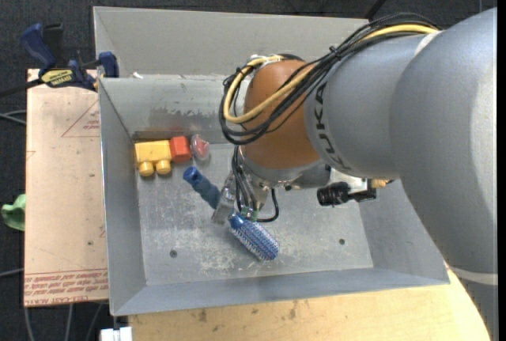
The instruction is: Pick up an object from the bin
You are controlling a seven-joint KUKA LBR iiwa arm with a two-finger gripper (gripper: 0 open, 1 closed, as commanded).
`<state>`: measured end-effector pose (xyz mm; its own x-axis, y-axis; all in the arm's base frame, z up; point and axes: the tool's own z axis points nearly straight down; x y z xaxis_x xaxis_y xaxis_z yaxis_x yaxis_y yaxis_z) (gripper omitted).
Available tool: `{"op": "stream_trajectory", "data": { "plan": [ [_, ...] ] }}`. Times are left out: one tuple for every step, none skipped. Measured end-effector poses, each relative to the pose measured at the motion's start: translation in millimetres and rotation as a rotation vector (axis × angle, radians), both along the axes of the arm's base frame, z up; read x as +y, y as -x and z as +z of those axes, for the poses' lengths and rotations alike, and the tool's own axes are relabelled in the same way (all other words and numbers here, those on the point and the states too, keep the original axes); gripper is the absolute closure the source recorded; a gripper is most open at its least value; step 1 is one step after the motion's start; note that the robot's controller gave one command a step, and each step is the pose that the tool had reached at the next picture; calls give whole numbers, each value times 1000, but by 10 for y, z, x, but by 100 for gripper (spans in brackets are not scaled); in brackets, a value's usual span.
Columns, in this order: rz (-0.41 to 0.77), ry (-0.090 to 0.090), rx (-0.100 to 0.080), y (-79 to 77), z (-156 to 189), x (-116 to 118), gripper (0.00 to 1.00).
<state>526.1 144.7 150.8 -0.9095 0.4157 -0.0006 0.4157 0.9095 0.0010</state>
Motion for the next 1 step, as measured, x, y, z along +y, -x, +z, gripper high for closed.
{"op": "stream_trajectory", "data": {
  "plan": [
    [1, 0, 1, 1, 17, 0, 100]
  ]
}}
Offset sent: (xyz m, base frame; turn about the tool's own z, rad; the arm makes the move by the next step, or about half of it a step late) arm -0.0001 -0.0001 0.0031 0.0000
